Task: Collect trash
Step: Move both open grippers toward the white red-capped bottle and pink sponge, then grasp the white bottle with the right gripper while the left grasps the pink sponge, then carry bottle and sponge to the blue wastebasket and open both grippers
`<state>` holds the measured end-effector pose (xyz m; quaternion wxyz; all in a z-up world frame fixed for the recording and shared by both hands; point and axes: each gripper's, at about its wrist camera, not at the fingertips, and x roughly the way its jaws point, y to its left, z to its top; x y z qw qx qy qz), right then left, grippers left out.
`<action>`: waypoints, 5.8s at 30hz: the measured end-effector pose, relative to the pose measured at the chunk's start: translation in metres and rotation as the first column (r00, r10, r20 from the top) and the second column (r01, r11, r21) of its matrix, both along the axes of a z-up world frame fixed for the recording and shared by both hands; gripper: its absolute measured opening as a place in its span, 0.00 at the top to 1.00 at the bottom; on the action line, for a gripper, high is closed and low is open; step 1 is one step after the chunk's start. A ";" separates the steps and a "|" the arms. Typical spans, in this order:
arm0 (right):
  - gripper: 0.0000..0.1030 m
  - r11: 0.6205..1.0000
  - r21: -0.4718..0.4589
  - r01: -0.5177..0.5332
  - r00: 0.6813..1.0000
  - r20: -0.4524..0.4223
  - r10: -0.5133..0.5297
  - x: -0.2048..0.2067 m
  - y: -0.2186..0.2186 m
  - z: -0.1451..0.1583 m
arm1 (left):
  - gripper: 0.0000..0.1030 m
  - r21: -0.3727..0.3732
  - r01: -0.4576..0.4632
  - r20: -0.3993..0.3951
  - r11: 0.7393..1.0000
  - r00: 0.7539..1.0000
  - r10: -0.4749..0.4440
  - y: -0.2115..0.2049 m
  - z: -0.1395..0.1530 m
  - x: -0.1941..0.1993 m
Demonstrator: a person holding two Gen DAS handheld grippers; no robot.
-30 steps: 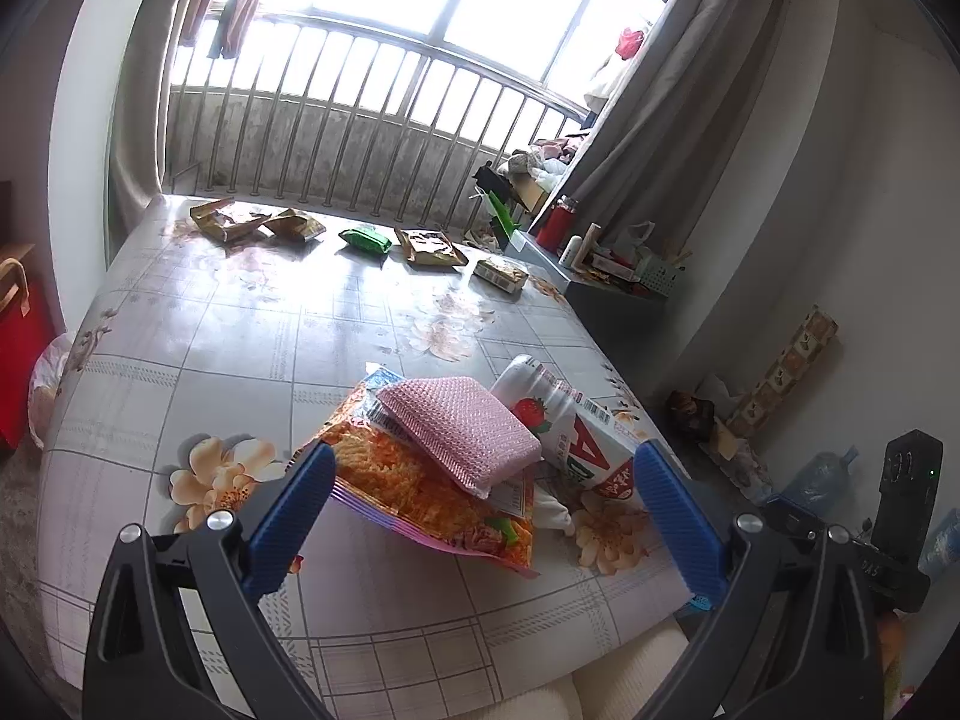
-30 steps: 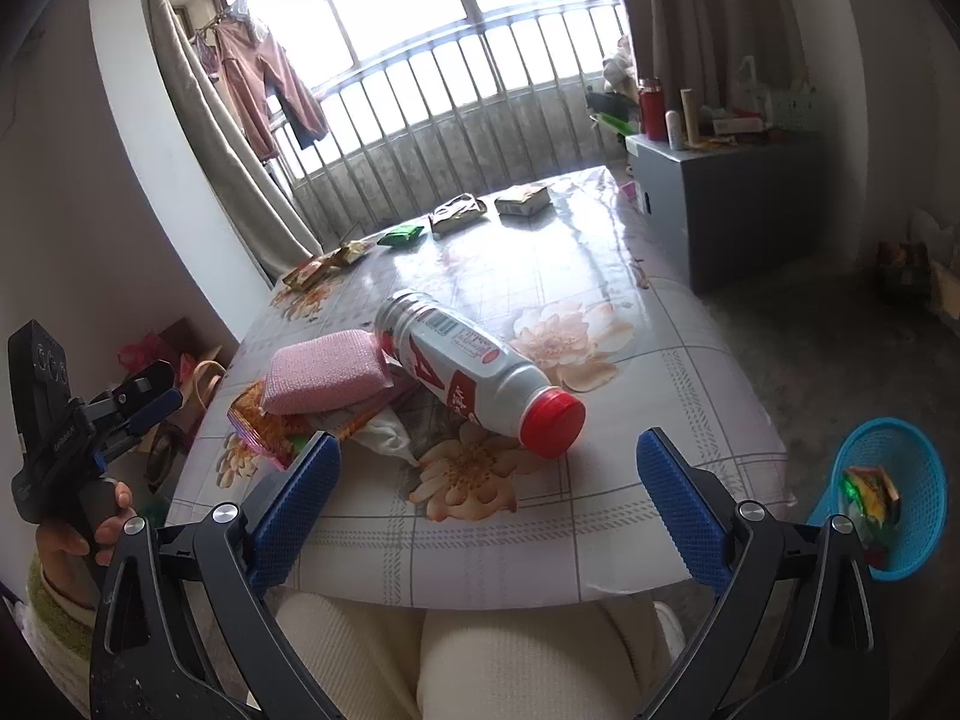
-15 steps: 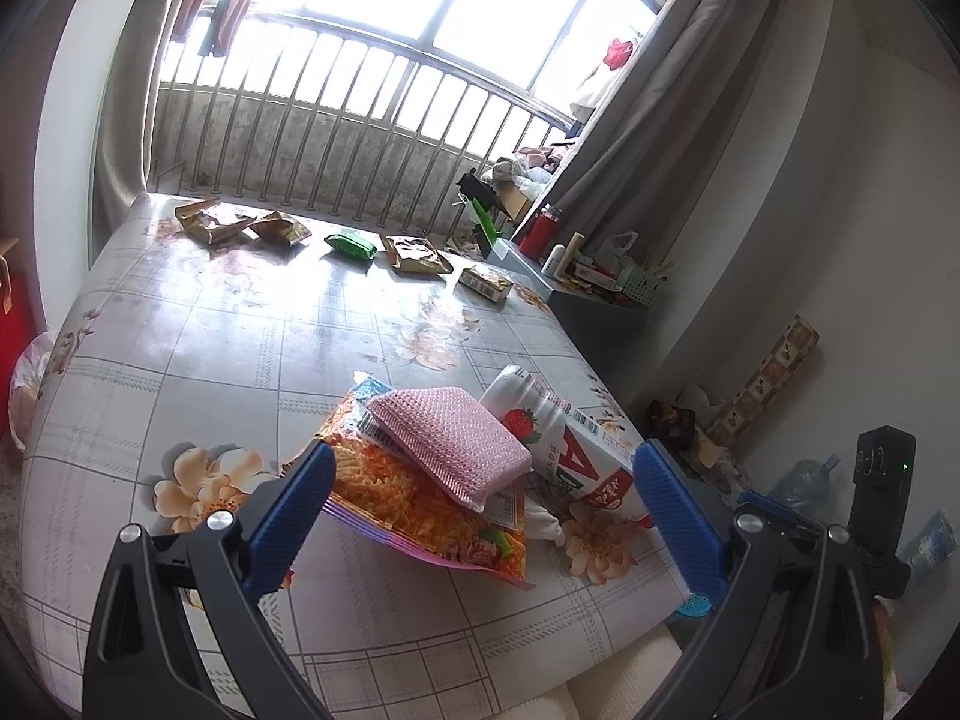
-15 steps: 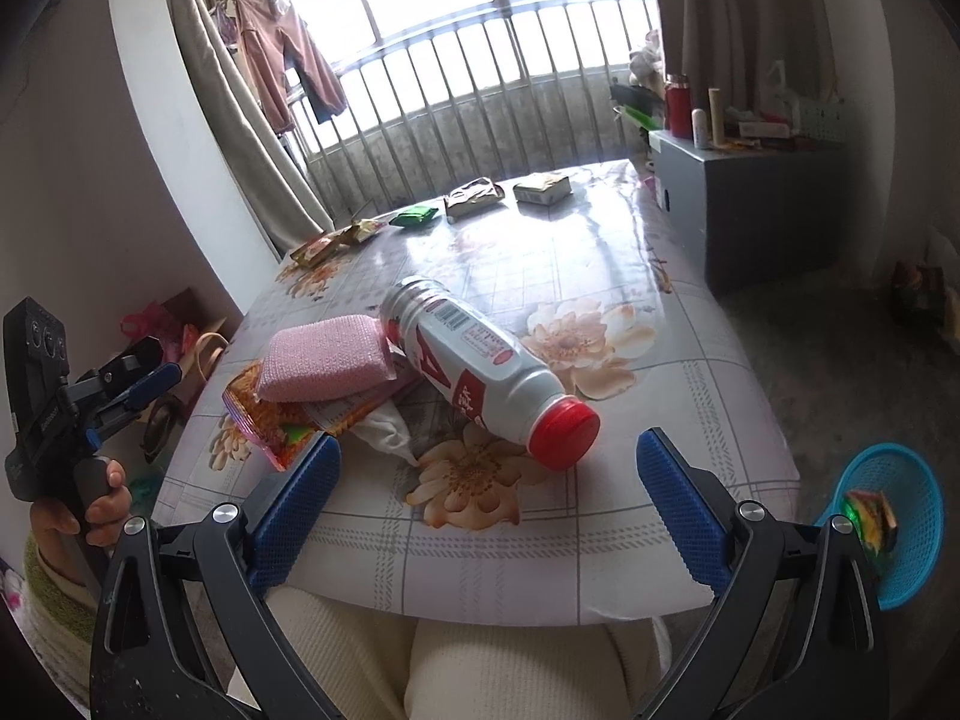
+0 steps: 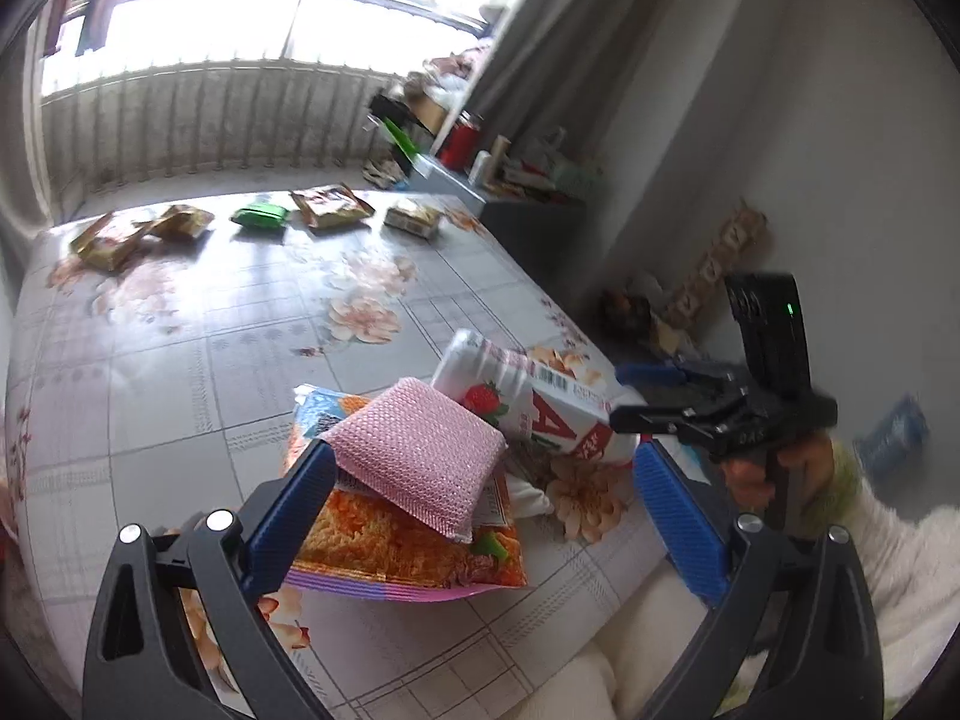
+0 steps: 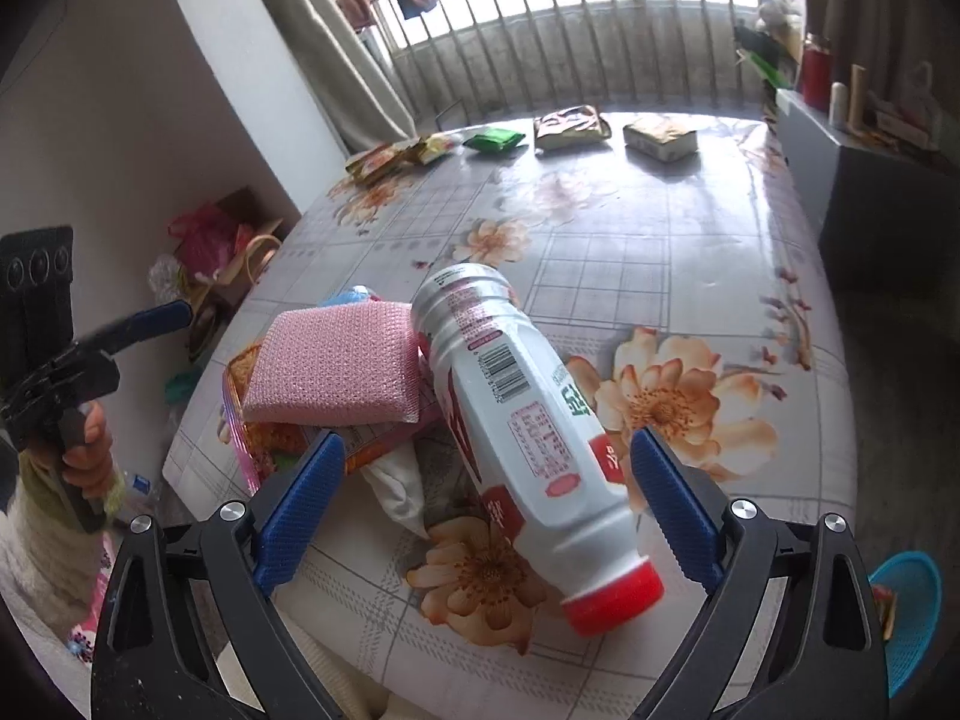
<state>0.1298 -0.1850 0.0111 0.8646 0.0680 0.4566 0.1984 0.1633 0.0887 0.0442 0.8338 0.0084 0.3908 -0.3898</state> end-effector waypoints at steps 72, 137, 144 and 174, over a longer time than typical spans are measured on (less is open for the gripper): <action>0.40 0.997 -0.051 -0.059 0.974 -0.221 0.046 0.051 0.016 -0.040 | 0.09 0.605 0.267 -0.104 0.750 0.960 -0.259 -0.103 -0.067 0.038; 0.43 0.844 0.234 0.483 0.863 0.039 -0.504 -0.200 -0.176 0.081 | 0.24 0.473 0.276 0.229 0.837 0.879 -0.419 -0.221 0.050 -0.125; 0.43 0.620 0.250 0.744 0.645 -0.024 -0.764 -0.301 -0.261 0.056 | 0.24 0.424 0.510 0.131 0.749 0.784 -0.607 -0.349 0.024 -0.174; 0.31 0.068 0.061 0.996 0.086 -0.361 -0.929 -0.317 -0.397 -0.217 | 0.05 0.403 0.528 -0.070 0.747 0.832 -0.551 -0.600 -0.153 -0.123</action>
